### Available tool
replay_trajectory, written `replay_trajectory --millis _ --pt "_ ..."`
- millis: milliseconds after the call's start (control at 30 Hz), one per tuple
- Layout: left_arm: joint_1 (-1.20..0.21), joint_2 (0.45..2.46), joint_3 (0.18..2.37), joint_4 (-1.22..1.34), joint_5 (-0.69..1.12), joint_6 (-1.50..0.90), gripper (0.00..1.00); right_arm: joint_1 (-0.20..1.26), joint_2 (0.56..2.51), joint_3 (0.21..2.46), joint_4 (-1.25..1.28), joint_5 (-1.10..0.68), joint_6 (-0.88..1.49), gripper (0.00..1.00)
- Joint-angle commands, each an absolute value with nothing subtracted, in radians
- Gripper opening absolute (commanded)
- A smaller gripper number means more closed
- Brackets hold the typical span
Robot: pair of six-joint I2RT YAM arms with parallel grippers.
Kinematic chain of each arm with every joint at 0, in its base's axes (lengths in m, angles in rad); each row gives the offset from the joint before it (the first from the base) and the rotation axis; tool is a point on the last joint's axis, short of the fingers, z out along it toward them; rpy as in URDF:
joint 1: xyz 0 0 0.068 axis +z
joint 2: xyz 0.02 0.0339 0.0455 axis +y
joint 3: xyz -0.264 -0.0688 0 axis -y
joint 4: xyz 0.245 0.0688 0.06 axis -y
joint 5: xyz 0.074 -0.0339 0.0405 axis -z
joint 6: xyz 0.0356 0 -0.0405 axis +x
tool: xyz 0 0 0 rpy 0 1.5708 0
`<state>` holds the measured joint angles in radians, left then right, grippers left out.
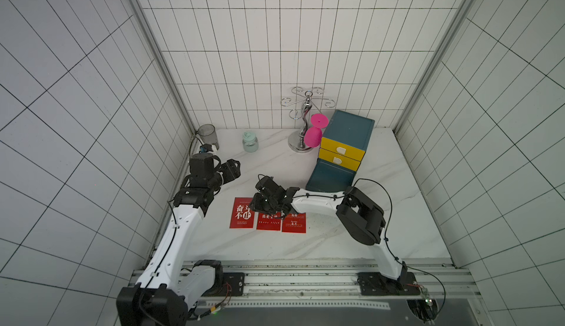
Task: Take the postcards out of the drawer
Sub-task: Place the postcard at the center of the board, then close the drawer in the storage box.
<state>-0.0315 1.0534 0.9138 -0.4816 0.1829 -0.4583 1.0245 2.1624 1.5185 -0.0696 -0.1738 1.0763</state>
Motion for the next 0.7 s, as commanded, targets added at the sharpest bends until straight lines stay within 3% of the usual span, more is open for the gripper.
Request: replay_trajectory --millis 0,233,500,667 --pt "-0.028 1.068 0.901 -0.447 0.211 -0.444 0.76 0.999 2.063 1.541 -0.110 -0.150 1.005 0.41" --pt "-0.054 1.121 0.887 -0.401 0.331 -0.460 0.76 0.909 1.819 1.483 -0.282 -0.129 0.835 0.42" --pt "-0.301 1.235 0.893 -0.381 0.305 -0.423 0.75 0.697 1.446 1.460 -0.616 -0.017 0.612 0.51" --pt "-0.420 1.327 0.908 -0.368 0.307 -0.398 0.75 0.505 1.308 1.506 -0.799 0.034 0.502 0.57"
